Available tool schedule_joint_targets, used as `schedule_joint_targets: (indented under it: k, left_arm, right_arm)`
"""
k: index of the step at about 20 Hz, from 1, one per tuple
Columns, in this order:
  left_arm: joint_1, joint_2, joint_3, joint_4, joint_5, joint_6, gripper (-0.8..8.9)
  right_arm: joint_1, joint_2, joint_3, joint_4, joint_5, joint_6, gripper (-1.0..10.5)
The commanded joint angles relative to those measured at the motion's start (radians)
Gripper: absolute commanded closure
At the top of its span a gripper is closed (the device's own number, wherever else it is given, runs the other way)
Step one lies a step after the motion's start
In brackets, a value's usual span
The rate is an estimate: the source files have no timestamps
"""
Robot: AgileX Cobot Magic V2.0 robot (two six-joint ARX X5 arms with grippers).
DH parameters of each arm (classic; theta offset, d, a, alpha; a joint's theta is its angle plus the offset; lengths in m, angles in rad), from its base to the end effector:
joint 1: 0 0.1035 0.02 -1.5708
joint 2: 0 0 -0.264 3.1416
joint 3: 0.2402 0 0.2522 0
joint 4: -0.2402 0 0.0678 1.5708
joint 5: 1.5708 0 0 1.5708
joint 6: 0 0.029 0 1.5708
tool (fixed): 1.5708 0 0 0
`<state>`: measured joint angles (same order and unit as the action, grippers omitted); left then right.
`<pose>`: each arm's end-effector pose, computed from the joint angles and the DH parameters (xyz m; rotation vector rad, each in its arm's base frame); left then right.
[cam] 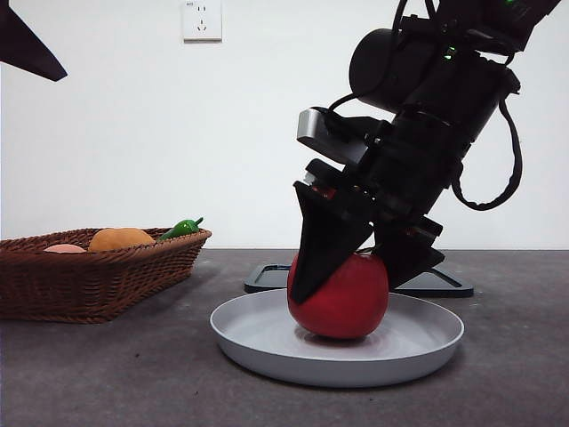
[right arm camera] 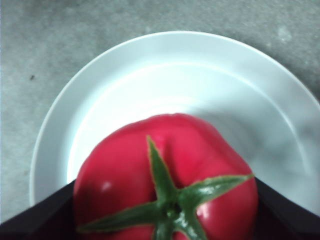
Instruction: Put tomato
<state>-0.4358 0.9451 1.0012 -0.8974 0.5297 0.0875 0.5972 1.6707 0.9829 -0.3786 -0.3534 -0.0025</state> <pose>0.1465 -0.0844 0.3219 0.0347 0.8317 -0.9434 0.2586 0.1880 0.1739 -0.1364 1.0950 0.8575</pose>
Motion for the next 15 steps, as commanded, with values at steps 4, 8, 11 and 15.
schedule_joint_targets:
  k: [4,8,11,15]
  left_arm:
    - [-0.004,0.005,0.021,0.007,0.006,0.009,2.84]
    - [-0.004,0.005,0.021,0.007,0.006,0.009,2.84]
    - [-0.004,0.005,0.021,0.007,0.006,0.009,2.84]
    - [-0.004,0.005,0.021,0.007,0.006,0.009,2.84]
  right_arm:
    - [0.007,-0.032,0.076,-0.021,-0.002,0.014,7.9]
    - [-0.008,-0.041,0.195,-0.023,0.162,0.008,7.9]
    - [-0.034,-0.032,0.238,0.082,0.225,-0.006,7.9]
    - [-0.099,0.076,0.332,0.113,0.225,-0.005,7.9]
